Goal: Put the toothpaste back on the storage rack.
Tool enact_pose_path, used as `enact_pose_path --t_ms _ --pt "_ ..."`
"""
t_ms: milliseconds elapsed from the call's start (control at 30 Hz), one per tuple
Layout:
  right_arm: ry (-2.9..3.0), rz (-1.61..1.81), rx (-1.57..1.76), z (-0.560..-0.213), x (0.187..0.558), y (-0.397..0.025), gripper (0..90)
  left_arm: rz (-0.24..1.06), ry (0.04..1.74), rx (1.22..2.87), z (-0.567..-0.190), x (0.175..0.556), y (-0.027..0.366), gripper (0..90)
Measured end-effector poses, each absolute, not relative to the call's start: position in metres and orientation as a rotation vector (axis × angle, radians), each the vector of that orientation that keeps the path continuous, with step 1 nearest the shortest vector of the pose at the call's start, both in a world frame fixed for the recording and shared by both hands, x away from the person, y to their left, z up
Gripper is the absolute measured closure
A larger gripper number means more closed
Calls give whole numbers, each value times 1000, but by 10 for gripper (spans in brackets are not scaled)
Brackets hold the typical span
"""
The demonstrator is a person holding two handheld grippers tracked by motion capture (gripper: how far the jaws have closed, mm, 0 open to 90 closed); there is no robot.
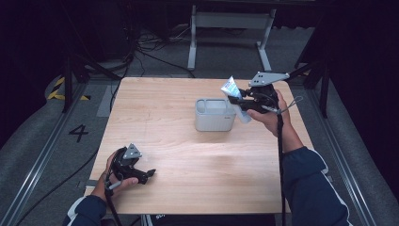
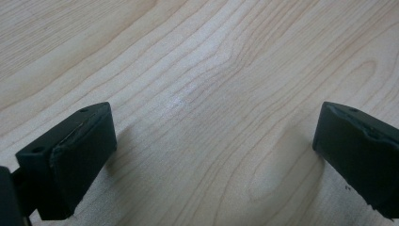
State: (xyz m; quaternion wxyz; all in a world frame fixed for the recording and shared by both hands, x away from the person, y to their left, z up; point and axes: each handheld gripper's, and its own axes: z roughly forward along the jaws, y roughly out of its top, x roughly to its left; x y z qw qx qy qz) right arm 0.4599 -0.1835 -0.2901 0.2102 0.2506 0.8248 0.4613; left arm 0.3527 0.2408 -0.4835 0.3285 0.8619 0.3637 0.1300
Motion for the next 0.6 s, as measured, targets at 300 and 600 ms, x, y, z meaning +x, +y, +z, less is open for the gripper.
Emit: enact_pose_path --t_ms 300,600 --pt "2289 1298 695 -291 471 -167 656 337 949 2262 -483 353 241 4" --pt "2283 1305 697 -291 485 -156 655 334 945 2265 -483 353 241 4"
